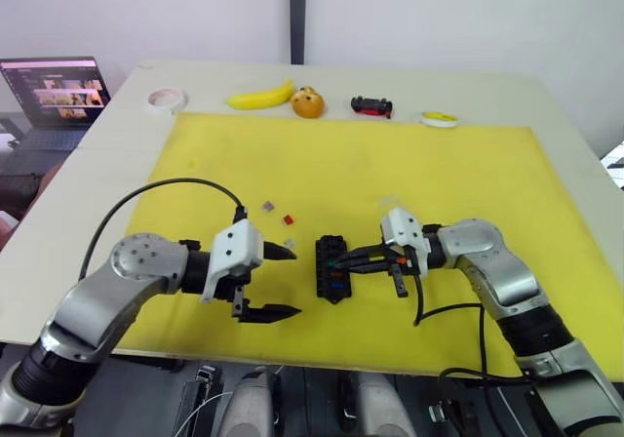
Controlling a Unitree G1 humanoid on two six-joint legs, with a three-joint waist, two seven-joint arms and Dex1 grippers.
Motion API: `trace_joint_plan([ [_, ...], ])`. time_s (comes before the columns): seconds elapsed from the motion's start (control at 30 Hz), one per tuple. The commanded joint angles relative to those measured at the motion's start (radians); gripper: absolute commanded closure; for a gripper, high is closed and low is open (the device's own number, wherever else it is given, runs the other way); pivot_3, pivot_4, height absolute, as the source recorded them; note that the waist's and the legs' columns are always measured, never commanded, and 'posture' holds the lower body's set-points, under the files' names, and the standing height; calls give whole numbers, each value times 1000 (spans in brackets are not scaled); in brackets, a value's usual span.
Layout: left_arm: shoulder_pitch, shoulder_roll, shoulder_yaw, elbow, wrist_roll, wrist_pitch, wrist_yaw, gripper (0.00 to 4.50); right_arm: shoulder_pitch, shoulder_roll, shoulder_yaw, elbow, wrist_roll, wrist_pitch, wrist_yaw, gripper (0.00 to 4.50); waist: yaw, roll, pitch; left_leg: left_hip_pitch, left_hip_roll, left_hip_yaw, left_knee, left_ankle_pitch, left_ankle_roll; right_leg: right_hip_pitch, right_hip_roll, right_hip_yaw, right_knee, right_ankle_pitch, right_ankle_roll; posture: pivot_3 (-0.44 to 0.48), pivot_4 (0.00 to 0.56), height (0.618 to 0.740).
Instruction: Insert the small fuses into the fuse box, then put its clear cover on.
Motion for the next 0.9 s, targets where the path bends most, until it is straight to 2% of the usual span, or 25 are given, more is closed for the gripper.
trace_joint_plan([
  [0.03,-10,-3,1,-24,-2,-6,2,50,8,-15,44,27,-50,6,18,4500,0,0,0,3,0,0,-1,0,0,3,0,0,0,0,0,0,150,737],
  [0.37,-12,-8,-2,-23,0,-7,7,50,-20,-21,40,-9,-25,73,26,4500,0,0,0,4,0,0,-1,0,0,3,0,1,0,0,0,0,150,737],
  [0.47,-16,-12,-4,-14,3,-12,4,0,-40,-12,25,-31,-1,114,19,3432,0,0,0,4,0,0,-1,0,0,3,0,1,0,0,0,0,150,737],
  [0.5,-17,-13,-5,-10,4,-13,3,0,-47,-9,19,-38,5,126,15,2904,-1,0,0,4,0,0,-1,0,0,3,0,1,0,0,0,0,150,737],
  [0.57,-16,-12,-4,-10,4,-15,1,0,-56,-4,5,-55,23,153,8,2333,0,0,0,4,0,0,-1,0,0,3,0,1,0,0,0,0,150,737],
  [0.9,-5,-11,-5,-12,5,-23,-6,0,-101,10,-51,-104,102,269,-40,2333,1,0,0,3,0,0,-1,0,0,3,0,1,0,0,0,0,150,737],
])
